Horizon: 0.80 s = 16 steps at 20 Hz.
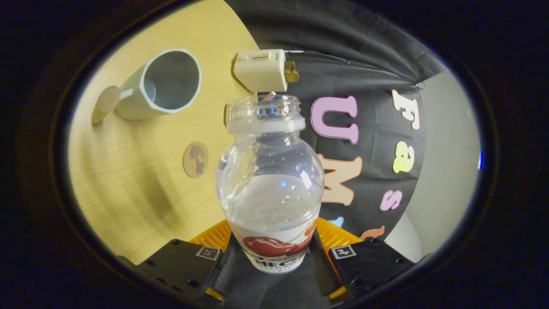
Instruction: Take the bottle from table, then pour the juice into the cup, finally place the bottle on the coaster
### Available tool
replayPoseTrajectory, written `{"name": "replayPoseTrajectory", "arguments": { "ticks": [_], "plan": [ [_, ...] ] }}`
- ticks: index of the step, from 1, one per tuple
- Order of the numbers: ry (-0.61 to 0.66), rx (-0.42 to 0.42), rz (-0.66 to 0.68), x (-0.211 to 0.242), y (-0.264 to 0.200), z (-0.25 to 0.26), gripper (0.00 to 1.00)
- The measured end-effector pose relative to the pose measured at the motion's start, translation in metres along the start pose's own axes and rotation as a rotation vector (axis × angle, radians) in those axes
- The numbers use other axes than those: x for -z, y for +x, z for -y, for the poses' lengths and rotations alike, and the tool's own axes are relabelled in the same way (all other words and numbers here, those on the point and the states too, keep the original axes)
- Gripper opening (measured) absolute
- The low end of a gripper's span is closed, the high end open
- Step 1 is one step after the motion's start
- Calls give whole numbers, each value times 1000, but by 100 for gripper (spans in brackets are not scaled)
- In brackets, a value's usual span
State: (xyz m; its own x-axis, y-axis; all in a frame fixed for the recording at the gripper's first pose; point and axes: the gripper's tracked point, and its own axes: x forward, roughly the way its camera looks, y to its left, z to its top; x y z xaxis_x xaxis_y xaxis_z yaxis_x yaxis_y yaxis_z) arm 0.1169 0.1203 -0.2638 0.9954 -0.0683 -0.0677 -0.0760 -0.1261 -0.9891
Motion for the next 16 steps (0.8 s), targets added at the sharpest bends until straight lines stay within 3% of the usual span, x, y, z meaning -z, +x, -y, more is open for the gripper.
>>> {"name": "replayPoseTrajectory", "arguments": {
  "ticks": [16],
  "plan": [
    [-78,-10,7,-17,4,4,78]
  ]
}}
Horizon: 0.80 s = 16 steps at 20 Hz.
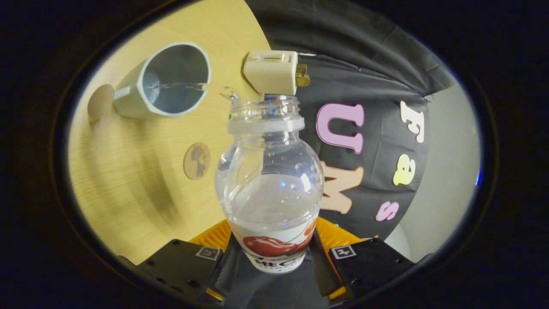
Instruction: Take the bottle from table, then pour the juice into the cup, finally place the bottle on the coaster
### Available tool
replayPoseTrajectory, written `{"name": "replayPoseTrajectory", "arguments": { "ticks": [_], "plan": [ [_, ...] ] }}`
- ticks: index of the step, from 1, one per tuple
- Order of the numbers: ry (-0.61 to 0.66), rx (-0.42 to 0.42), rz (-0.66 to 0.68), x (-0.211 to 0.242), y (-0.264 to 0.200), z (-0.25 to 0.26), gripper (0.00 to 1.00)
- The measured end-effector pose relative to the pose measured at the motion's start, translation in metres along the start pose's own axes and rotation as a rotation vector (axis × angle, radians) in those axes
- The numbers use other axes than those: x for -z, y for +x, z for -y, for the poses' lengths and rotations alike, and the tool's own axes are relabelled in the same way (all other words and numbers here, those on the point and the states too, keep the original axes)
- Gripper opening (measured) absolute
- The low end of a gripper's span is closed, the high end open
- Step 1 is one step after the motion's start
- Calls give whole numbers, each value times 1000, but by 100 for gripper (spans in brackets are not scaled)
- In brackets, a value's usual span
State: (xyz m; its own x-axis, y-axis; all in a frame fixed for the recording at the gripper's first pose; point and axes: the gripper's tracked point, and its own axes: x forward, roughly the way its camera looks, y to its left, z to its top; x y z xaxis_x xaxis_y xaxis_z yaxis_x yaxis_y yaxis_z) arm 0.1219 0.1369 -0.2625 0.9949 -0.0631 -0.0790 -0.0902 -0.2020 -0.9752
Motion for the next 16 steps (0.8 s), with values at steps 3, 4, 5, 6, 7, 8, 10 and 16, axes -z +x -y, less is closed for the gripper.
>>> {"name": "replayPoseTrajectory", "arguments": {
  "ticks": [3,4,5,6,7,8,10,16],
  "plan": [
    [-25,0,4,-3,2,2,78],
    [-35,-2,2,-3,3,1,78],
    [-45,-3,4,-3,2,1,78],
    [-55,-3,6,-4,1,0,78],
    [-65,-3,10,-5,1,1,78],
    [-74,-1,12,-5,2,2,78],
    [-90,-2,16,-5,1,1,78],
    [-133,-7,13,-7,1,3,78]
  ]
}}
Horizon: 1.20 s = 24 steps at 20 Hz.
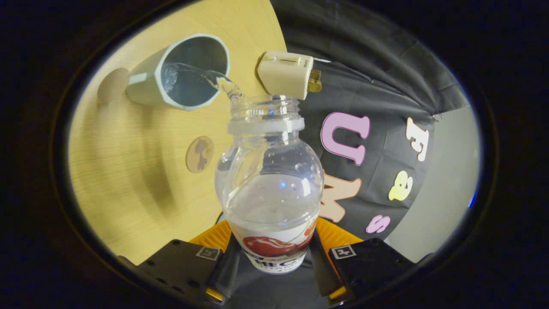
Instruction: Take the bottle from table, then pour the juice into the cup, finally place the bottle on the coaster
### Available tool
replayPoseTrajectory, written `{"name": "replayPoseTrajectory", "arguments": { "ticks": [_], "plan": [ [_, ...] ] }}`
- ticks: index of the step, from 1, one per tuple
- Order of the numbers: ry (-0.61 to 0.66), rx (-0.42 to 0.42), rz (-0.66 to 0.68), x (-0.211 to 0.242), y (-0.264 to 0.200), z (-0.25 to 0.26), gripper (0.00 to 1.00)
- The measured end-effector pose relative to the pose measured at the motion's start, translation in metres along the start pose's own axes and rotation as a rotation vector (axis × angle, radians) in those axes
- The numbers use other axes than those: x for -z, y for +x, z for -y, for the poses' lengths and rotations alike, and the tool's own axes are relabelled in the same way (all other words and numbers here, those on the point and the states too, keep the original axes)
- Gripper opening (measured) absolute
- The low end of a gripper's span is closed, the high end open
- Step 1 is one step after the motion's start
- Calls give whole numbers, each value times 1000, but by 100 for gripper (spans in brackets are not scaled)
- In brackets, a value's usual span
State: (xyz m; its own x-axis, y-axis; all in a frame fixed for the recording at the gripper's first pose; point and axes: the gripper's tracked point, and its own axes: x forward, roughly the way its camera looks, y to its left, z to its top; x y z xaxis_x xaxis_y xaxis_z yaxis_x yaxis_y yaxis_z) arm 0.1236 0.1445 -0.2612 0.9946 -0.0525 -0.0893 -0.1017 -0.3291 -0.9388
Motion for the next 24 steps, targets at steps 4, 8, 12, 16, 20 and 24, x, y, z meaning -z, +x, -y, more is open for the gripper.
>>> {"name": "replayPoseTrajectory", "arguments": {
  "ticks": [4,8,12,16,20,24],
  "plan": [
    [-32,-13,-5,0,-2,-1,78],
    [-65,-17,8,-4,-5,-1,78],
    [-95,-11,21,-10,-2,2,78],
    [-115,9,15,-13,1,10,78],
    [-150,38,11,-13,4,20,78],
    [-176,52,12,-15,2,24,78]
  ]
}}
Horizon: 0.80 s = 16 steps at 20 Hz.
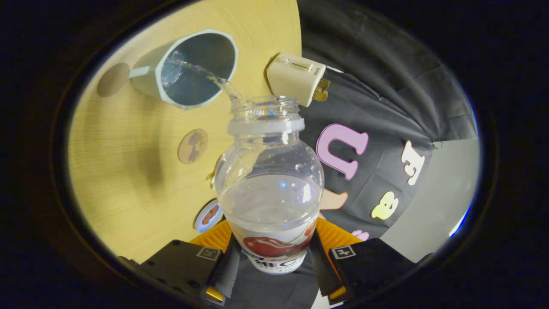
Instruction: Take the bottle from table, then pour the juice into the cup, finally place the bottle on the coaster
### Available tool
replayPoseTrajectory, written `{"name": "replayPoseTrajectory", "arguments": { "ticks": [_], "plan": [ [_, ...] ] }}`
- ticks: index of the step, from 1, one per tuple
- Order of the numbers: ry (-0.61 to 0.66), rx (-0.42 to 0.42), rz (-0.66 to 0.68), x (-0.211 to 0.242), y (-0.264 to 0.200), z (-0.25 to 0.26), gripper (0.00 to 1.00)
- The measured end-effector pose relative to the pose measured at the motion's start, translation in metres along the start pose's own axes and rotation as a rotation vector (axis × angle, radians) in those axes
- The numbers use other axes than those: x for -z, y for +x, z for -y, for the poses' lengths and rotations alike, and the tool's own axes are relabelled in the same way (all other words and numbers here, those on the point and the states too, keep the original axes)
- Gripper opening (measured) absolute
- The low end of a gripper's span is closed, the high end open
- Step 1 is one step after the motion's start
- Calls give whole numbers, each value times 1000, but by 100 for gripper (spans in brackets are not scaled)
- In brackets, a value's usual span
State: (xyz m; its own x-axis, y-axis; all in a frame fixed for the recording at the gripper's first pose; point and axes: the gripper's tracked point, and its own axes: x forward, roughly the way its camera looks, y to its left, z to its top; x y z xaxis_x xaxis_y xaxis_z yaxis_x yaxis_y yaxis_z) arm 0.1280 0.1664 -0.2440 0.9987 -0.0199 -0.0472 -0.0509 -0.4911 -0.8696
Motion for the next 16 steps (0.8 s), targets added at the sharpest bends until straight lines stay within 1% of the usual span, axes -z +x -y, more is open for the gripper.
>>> {"name": "replayPoseTrajectory", "arguments": {
  "ticks": [9,12,16],
  "plan": [
    [-113,52,38,-10,-1,13,78],
    [-133,56,37,-10,-3,14,78],
    [-166,82,40,-12,-4,19,78]
  ]
}}
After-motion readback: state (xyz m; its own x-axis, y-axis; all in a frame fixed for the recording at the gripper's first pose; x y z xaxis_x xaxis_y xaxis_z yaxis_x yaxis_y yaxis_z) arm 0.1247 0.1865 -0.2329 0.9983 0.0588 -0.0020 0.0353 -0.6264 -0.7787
